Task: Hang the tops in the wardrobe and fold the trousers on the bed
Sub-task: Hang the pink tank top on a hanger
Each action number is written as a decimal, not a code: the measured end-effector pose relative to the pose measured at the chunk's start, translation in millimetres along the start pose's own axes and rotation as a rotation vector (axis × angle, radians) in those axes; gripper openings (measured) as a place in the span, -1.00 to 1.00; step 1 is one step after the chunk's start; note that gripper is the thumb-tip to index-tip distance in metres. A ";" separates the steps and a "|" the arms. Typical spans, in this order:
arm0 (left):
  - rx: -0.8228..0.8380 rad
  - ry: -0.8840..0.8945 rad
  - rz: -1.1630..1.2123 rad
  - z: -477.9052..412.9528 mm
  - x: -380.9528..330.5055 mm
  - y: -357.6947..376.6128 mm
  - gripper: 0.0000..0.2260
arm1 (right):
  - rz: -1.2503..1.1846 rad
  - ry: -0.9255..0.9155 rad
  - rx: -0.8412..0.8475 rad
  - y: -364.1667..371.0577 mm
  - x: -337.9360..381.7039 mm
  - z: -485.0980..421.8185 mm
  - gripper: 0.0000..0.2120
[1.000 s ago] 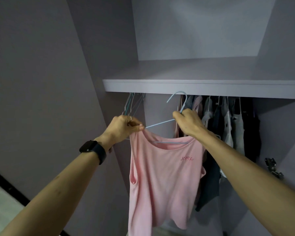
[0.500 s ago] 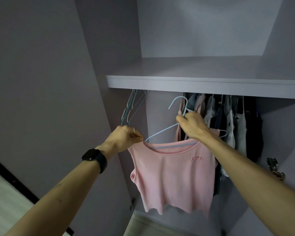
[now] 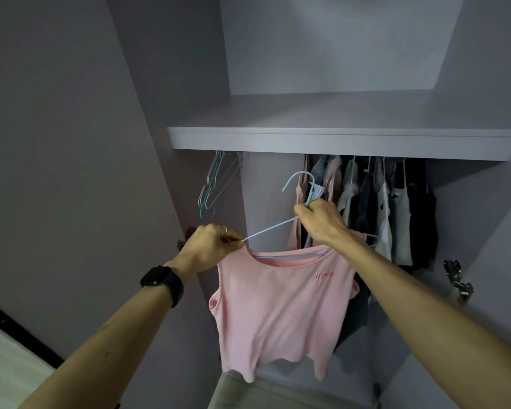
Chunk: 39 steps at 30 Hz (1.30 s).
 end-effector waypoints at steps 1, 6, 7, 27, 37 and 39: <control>0.048 0.001 -0.028 0.6 -4.3 0.3 -0.79 | 0.004 0.003 0.012 2.3 -0.2 1.6 -0.57; 0.127 0.086 0.024 -9.4 -55.4 19.9 -0.85 | -0.039 -0.086 0.067 20.5 18.9 11.9 -0.57; 0.106 0.091 0.057 -11.8 -65.8 23.3 -0.94 | -0.082 -0.130 0.074 23.0 21.4 14.4 -0.60; -0.166 -0.048 0.320 -8.9 -44.1 -13.1 -0.73 | -0.790 0.354 -0.178 61.2 -81.6 52.9 -0.80; -0.126 -0.106 0.388 6.2 -39.7 2.9 -0.75 | -0.702 0.451 -0.332 58.7 -106.5 63.8 -0.86; -0.108 -0.113 0.395 4.5 -39.6 3.9 -0.73 | -0.689 0.468 -0.310 59.8 -109.3 63.3 -0.87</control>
Point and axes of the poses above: each hand's wrist, its own z-axis away from the middle knuckle, its own y-axis out of the palm, x = y × z, the point moved 2 cm from there along -z, towards the middle knuckle, and after that the axes turned 8 degrees about z, right-handed, at the moved point
